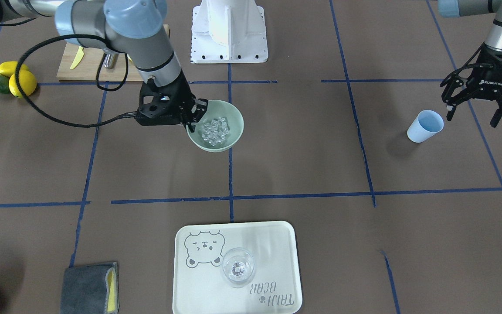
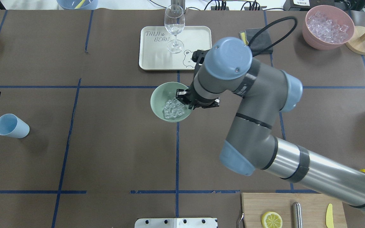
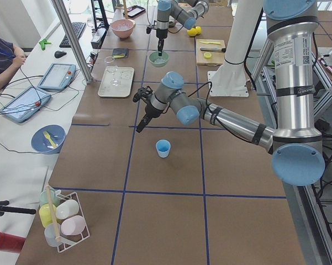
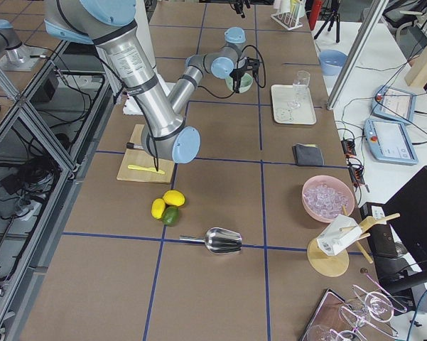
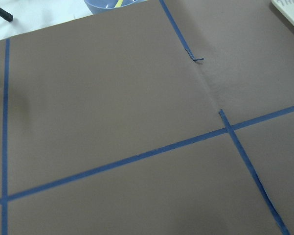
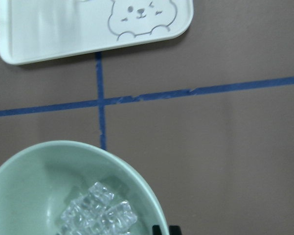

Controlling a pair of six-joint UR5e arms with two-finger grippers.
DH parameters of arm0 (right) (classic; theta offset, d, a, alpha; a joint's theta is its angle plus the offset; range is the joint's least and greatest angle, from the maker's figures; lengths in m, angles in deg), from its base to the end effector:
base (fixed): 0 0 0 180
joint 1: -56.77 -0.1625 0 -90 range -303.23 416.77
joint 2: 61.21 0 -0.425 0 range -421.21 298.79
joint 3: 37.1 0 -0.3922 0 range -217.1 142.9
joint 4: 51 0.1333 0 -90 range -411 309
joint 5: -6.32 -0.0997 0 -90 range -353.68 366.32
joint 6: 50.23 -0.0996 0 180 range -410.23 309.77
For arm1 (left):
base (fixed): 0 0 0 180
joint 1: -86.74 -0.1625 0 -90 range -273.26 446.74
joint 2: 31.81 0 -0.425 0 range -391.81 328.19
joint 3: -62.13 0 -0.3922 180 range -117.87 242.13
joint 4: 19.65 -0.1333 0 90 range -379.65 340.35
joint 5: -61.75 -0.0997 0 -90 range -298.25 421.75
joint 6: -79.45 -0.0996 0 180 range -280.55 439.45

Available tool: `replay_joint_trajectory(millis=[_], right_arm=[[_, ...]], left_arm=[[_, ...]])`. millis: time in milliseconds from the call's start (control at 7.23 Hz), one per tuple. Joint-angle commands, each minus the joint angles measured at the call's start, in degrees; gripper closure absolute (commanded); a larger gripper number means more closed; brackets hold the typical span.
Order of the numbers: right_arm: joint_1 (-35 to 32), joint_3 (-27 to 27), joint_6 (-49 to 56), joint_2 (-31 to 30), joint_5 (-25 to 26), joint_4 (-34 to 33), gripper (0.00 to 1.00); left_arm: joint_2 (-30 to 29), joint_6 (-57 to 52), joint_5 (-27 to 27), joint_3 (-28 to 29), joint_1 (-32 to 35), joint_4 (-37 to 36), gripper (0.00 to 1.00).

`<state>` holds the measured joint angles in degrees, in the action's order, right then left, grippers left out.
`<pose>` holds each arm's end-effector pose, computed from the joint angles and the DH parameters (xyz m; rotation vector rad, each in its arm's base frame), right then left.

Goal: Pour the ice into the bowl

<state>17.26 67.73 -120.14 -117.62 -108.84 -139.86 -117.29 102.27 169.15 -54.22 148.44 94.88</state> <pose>-0.4272 -0.4702 0.2058 0.0659 -0.9417 0.1236 0.1308 -0.4613 0.4338 0.6012 0.6060 0.2126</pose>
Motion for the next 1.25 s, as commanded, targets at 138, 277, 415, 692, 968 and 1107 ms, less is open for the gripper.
replay_joint_trajectory(millis=[138,277,415,692,968,1107], right_arm=[[-11.8,1.7,17.5,-10.7,-6.5,0.5,1.00],[-14.9,1.6,23.4,-14.8,-7.4,0.6,1.00],[-17.6,1.6,29.6,-20.1,-7.5,1.4,1.00],[-20.9,1.2,34.8,-30.2,-8.2,8.6,1.00],[-20.9,-0.3,34.8,-36.8,-8.8,11.8,1.00],[-20.8,-2.3,34.7,-38.2,-8.7,12.4,1.00]], left_arm=[[-7.6,-12.6,14.6,8.3,11.0,-7.7,0.00],[-8.1,-12.5,14.7,8.9,11.2,-9.1,0.00],[-8.0,-12.5,14.7,9.8,11.7,-9.4,0.00],[-7.9,-12.5,14.9,10.7,12.5,-9.4,0.00],[-7.5,-12.4,15.0,10.7,12.8,-9.4,0.00],[-7.2,-12.5,16.3,10.8,12.8,-9.4,0.00]])
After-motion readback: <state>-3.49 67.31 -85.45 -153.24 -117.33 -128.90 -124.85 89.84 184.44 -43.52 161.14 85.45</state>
